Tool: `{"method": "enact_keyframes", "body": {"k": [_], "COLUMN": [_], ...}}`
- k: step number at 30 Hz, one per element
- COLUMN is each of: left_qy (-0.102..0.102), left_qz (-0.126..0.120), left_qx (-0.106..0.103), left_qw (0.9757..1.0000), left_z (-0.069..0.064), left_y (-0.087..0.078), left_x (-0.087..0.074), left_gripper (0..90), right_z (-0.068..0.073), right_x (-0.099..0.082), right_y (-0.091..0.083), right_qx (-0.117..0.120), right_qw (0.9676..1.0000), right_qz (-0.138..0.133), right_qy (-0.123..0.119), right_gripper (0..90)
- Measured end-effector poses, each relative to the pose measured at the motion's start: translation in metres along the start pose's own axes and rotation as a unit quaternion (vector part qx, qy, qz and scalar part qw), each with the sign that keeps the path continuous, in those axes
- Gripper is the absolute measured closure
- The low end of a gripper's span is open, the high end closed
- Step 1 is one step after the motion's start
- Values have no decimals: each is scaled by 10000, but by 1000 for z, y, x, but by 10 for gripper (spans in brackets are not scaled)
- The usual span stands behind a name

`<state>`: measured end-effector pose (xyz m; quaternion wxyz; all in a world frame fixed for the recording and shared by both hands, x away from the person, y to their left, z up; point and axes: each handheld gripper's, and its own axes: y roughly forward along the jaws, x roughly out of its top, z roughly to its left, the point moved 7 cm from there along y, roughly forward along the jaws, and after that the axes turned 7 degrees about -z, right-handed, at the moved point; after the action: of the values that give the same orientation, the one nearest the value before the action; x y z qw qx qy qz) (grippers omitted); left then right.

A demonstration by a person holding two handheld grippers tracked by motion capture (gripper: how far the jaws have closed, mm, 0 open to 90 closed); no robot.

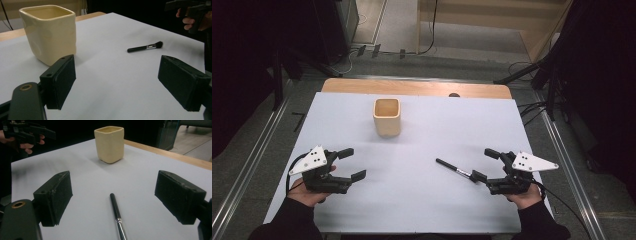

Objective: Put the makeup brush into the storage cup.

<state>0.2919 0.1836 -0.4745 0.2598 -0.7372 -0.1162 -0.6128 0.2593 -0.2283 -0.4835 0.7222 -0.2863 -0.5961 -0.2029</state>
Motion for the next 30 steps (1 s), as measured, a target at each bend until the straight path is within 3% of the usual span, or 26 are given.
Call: {"method": "enact_keyframes", "body": {"k": [10, 14, 18, 30], "left_qy": [20, 9, 34, 29], "left_qz": [27, 17, 8, 35], "left_qx": [6, -2, -13, -20], "left_qw": [10000, 10000, 10000, 10000], "left_z": [1, 0, 0, -1], "left_y": [-1, 0, 1, 1], "left_x": [0, 0, 0, -1], "left_gripper": [153, 153, 153, 153], "right_z": [-6, -6, -6, -5], "right_x": [12, 12, 9, 12], "right_y": [-11, -11, -5, 16], "right_qx": [-157, -198, -259, -142], "right_qw": [9993, 9995, 9996, 9998], "right_qz": [-330, -222, 65, 128], "right_qy": [71, 52, 22, -101], "right_gripper": [156, 156, 166, 166]}}
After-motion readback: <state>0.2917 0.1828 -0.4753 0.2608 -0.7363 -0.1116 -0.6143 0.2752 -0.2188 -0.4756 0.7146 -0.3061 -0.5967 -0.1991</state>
